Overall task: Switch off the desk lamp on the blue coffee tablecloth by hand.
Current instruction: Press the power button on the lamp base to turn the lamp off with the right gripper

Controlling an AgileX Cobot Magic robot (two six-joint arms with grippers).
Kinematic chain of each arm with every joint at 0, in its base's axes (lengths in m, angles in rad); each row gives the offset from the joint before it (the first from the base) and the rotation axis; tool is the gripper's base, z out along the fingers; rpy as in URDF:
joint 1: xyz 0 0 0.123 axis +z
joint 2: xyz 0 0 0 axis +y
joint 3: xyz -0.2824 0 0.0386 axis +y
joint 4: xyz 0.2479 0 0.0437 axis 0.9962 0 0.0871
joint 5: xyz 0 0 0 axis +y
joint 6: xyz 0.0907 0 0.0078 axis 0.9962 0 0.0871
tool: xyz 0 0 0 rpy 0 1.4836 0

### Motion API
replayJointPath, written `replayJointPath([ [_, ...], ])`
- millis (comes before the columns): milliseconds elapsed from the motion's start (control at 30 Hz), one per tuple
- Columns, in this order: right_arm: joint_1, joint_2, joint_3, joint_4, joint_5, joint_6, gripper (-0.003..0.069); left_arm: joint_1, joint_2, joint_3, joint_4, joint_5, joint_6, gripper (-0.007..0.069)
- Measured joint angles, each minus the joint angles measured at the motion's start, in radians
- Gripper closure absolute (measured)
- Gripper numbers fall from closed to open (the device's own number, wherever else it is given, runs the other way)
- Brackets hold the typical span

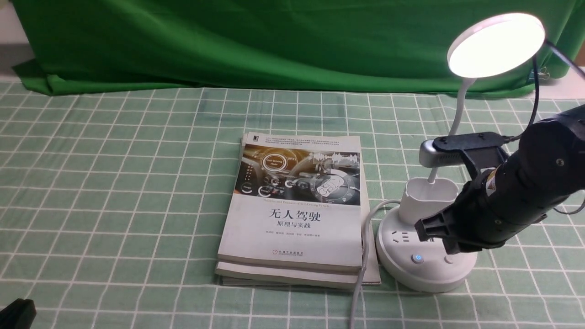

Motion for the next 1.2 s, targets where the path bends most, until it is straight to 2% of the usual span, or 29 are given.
replayJointPath([
  [633,-0.036,0.116,-0.008,0.010,-0.031,0.001,0.0618,0.000,0.000,0.000,0.000,0.000,0.000,0.0624],
  [1200,-0.040,0.029,0.000,0.011,-0.034,-0.001,0.0618,0.000,0.000,0.000,0.000,0.000,0.000,0.0624],
])
